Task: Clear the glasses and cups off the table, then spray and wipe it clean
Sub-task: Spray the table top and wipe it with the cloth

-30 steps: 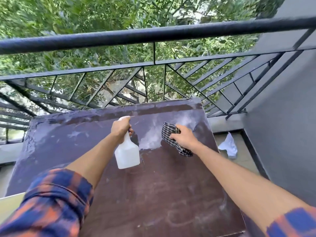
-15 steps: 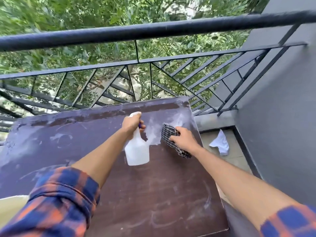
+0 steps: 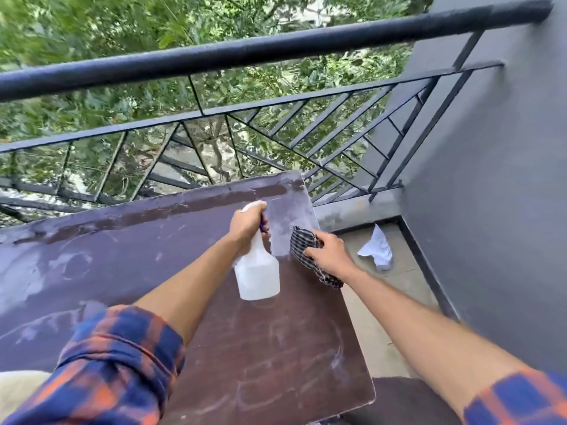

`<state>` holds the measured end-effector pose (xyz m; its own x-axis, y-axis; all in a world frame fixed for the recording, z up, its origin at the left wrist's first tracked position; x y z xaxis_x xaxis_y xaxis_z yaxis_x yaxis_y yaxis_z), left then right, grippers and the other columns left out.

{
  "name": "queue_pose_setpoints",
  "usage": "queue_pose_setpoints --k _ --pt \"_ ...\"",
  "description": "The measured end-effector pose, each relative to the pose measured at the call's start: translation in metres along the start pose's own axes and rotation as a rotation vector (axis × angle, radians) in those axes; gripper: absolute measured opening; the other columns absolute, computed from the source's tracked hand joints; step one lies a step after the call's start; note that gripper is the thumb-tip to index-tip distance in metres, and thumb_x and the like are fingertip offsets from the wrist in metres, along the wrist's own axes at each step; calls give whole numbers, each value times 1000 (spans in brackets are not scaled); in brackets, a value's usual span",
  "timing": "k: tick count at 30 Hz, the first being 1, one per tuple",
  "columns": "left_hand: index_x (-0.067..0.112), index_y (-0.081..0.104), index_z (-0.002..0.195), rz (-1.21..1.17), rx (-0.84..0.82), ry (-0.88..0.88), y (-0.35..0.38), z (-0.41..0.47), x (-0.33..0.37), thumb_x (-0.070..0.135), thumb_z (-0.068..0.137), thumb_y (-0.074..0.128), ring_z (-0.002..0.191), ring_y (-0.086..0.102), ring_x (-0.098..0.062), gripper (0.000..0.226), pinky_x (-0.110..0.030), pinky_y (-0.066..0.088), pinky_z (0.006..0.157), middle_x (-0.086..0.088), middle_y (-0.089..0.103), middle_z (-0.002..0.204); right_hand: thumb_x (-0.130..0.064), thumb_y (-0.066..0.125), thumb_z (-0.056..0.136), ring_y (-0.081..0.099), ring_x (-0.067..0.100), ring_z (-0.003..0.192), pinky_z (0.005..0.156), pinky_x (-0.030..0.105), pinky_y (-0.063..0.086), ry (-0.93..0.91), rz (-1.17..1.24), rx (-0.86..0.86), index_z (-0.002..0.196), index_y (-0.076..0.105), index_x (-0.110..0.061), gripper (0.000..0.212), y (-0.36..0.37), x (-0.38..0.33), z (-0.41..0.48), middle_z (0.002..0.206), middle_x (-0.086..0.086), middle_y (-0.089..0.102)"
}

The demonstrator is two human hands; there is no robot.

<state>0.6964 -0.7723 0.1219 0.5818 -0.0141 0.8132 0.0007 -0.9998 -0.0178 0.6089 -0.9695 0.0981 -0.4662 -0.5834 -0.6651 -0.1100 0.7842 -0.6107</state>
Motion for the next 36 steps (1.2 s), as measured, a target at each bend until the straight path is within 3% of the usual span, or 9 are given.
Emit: queue_pose_setpoints --k 3,6,8,10,15,20,25,30,36 --pt "12 60 83 8 -43 -31 15 -4 -5 20 99 56 56 55 -26 19 -28 46 45 -11 55 68 -45 62 63 69 23 94 84 37 56 -5 -5 17 114 69 -29 54 -7 8 -1 98 -2 76" --pt "15 63 97 27 -67 -44 25 -8 -12 19 101 54 65 59 -28 11 -28 48 45 -11 58 73 -40 66 69 67 23 87 75 33 54 4 -12 31 97 69 -25 32 -15 13 -5 89 -2 74" --pt "14 64 99 39 -74 -54 31 -13 -18 17 99 55 59 54 -25 10 -28 44 45 -9 55 68 -33 70 75 64 24 83 66 29 45 -4 -12 45 84 64 -25 13 -20 16 -8 84 -2 70" --pt "13 64 95 53 -84 -55 35 -20 -24 16 99 55 53 50 -23 10 -27 41 42 -8 53 65 -30 70 76 61 23 80 64 28 39 -10 -9 46 75 59 -28 12 -22 21 -11 80 -3 66" --pt "15 63 101 64 -96 -68 39 -31 -39 19 101 55 53 63 -23 9 -24 48 42 -11 59 71 -35 69 73 66 26 86 72 33 51 -10 -20 69 92 68 -24 21 -23 35 -15 87 1 73" --pt "16 62 95 85 -61 -81 33 -41 -59 17 97 56 47 46 -18 6 -27 38 51 -5 47 61 -36 68 72 65 24 84 73 33 53 -4 -2 76 92 68 -24 24 -21 46 -19 84 -1 72" --pt "17 65 98 131 -86 -91 22 -51 -72 18 100 56 55 65 -24 9 -26 49 44 -11 66 68 -34 69 74 64 25 83 70 32 49 -9 -3 86 88 65 -21 19 -19 48 -27 82 1 71" --pt "18 64 89 70 15 -60 0 -63 -77 18 96 57 44 52 -17 10 -30 39 54 -7 50 63 -34 69 75 64 27 86 68 31 45 -39 -3 71 83 60 -27 14 -13 43 -33 89 3 72" --pt "18 66 103 -59 187 -77 -53 -74 -82 21 98 57 61 51 -25 11 -27 45 48 -10 54 74 -32 69 77 65 28 91 70 29 45 -93 -28 37 92 67 -26 16 5 26 -38 96 4 73"
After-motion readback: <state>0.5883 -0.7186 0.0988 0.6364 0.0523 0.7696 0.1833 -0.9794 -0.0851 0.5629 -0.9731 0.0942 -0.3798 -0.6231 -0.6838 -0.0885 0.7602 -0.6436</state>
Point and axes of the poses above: each hand's wrist, its own z-axis towards the middle knuckle, its own y-axis out of the palm, x = y × z, the point moved 6 cm from there along z, towards the middle knuckle
